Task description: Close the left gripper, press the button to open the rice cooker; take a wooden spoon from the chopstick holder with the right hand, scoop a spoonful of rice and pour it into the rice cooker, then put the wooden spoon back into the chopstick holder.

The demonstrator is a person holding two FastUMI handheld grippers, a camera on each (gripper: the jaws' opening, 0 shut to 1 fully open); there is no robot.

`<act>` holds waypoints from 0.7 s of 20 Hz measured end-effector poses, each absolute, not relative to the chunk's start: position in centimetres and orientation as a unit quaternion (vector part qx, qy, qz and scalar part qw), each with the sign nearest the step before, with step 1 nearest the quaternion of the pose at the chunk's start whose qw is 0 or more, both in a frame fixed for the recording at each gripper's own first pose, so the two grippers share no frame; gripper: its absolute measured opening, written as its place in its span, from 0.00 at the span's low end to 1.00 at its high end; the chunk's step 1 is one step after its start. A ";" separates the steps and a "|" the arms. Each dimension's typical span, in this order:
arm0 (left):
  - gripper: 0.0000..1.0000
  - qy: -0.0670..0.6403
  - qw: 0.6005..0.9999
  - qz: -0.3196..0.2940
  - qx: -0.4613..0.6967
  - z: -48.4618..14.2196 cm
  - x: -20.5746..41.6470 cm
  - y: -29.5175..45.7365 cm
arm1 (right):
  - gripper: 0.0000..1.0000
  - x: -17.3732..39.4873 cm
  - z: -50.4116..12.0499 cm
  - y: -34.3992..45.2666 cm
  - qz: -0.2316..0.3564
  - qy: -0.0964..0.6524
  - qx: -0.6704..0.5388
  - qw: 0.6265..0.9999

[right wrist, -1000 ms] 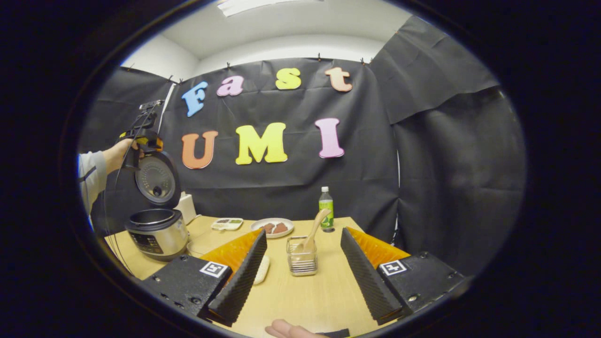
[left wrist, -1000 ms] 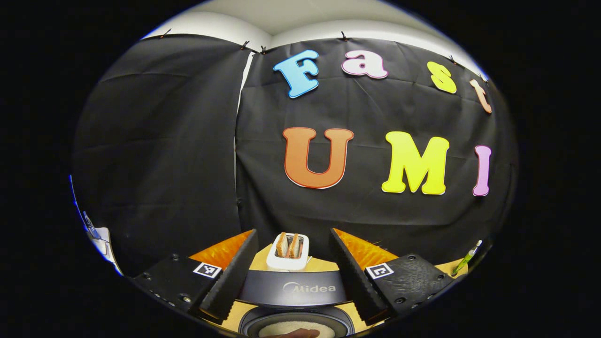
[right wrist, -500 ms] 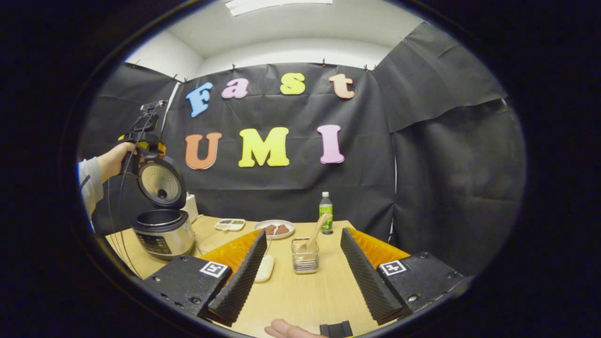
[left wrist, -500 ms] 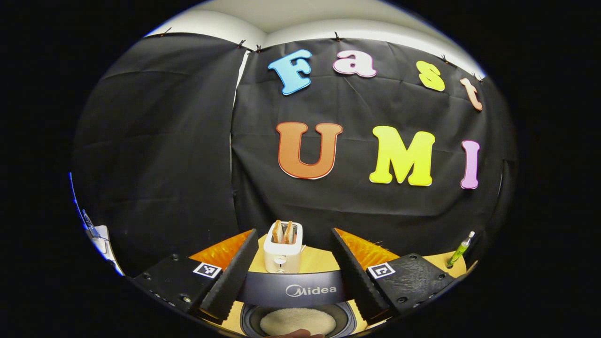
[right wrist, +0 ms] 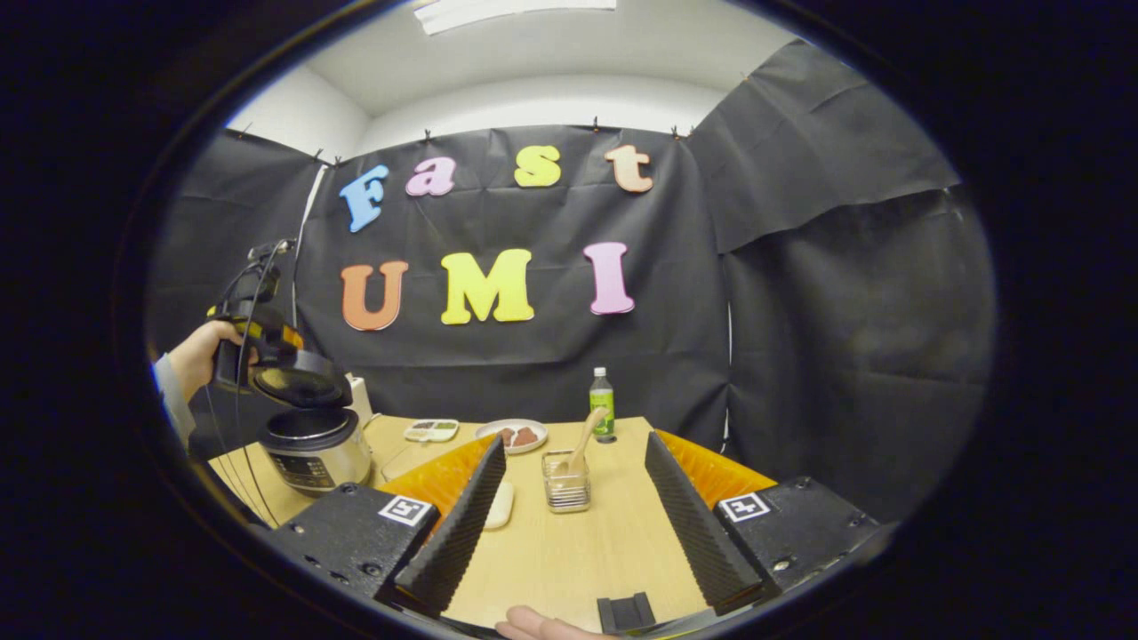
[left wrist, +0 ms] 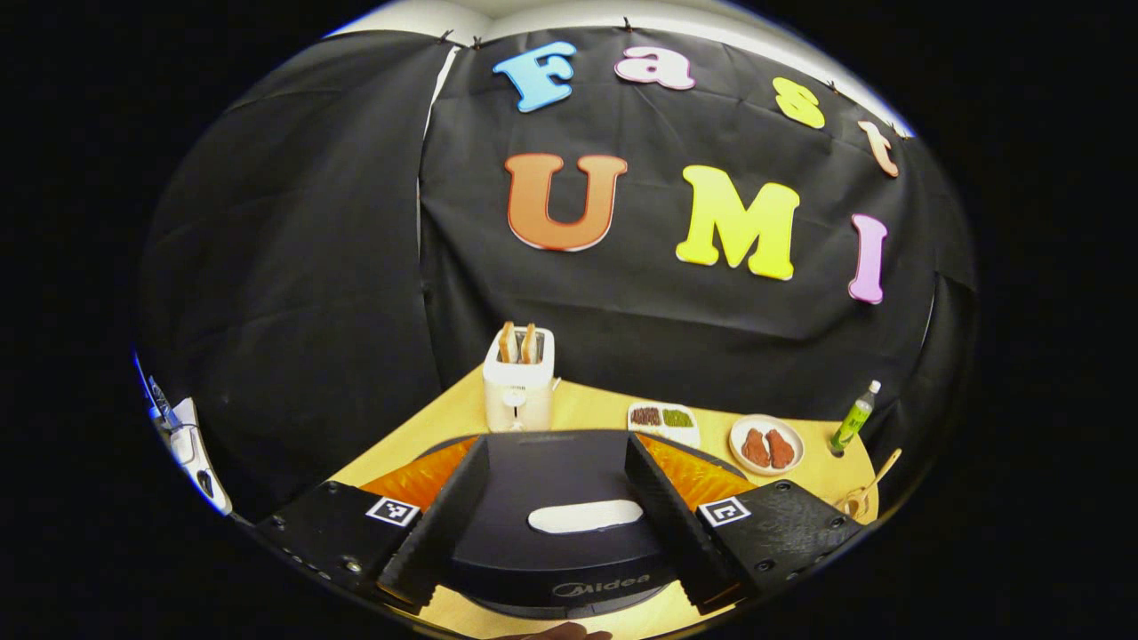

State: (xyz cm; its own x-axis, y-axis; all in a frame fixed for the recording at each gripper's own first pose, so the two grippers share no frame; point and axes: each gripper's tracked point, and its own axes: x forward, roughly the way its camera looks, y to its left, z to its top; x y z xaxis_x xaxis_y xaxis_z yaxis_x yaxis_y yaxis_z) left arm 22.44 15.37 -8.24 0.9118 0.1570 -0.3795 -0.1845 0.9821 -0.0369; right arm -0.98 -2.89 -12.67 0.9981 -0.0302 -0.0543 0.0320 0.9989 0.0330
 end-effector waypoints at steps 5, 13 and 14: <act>0.98 0.185 0.979 0.085 -0.009 -11.3 20.6 14.8 | 0.98 -1.9 -11.6 -1.0 -0.009 0.022 0.006 1.000; 1.00 0.210 0.974 0.080 0.007 -15.2 18.3 13.9 | 1.00 -3.4 -10.7 0.2 -0.011 0.010 0.007 1.000; 0.99 0.218 0.973 0.076 0.003 -15.6 18.0 13.6 | 1.00 -3.5 -10.7 0.2 -0.011 0.011 0.009 1.000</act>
